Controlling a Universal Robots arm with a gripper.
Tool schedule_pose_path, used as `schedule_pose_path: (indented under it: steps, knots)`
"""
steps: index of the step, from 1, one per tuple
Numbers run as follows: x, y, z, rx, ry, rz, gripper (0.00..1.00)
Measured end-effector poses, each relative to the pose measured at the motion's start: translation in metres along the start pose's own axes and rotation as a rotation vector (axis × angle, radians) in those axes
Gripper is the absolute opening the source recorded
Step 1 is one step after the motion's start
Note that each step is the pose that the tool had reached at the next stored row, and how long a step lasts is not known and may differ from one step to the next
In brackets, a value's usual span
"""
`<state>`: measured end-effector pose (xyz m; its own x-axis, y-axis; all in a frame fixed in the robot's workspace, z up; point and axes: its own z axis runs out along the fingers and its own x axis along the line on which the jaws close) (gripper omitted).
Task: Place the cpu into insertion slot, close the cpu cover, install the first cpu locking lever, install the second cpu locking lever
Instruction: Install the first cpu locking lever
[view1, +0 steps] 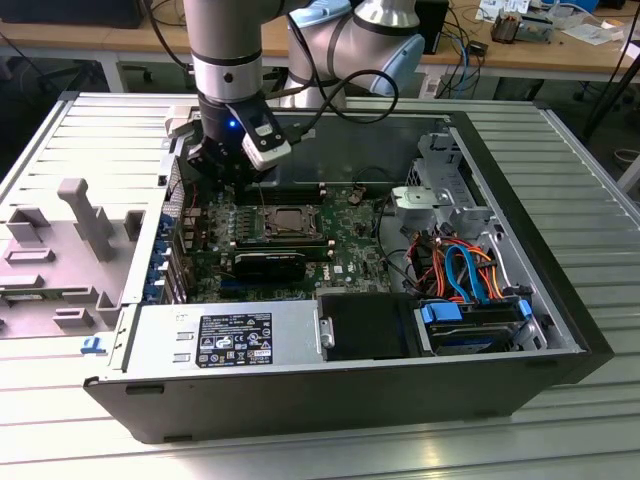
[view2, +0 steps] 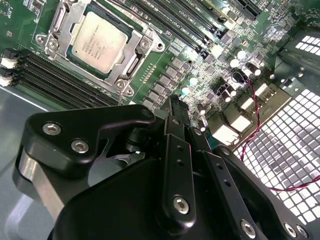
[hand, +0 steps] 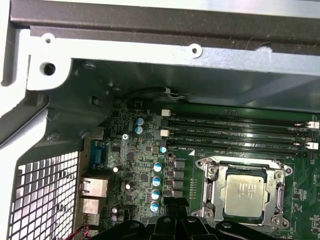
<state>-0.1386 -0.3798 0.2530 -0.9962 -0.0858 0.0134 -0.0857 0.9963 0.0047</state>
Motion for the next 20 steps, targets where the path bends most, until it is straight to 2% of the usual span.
schedule_pose_path:
  steps: [7,10,11,13,15,16,18,20]
  knots:
    - [0.0001,0.0010,-0.0005,0.0001,0.0001,0.000,0.11]
    - [0.0003,0.0011,-0.0050,-0.0032,-0.0003,0.000,0.11]
    - [0.0003,0.0011,-0.0076,-0.0053,-0.0005,0.000,0.11]
    - [0.0002,0.0014,-0.0077,-0.0103,-0.0011,0.000,0.11]
    - [0.0001,0.0022,-0.0078,-0.0200,-0.0018,0.000,0.11]
    - [0.0001,0.0028,-0.0078,-0.0276,-0.0024,0.000,0.11]
    - [-0.0002,0.0059,-0.0078,-0.0292,-0.0025,-0.001,0.11]
    - [-0.0011,0.0169,-0.0078,-0.0293,-0.0025,0.000,0.11]
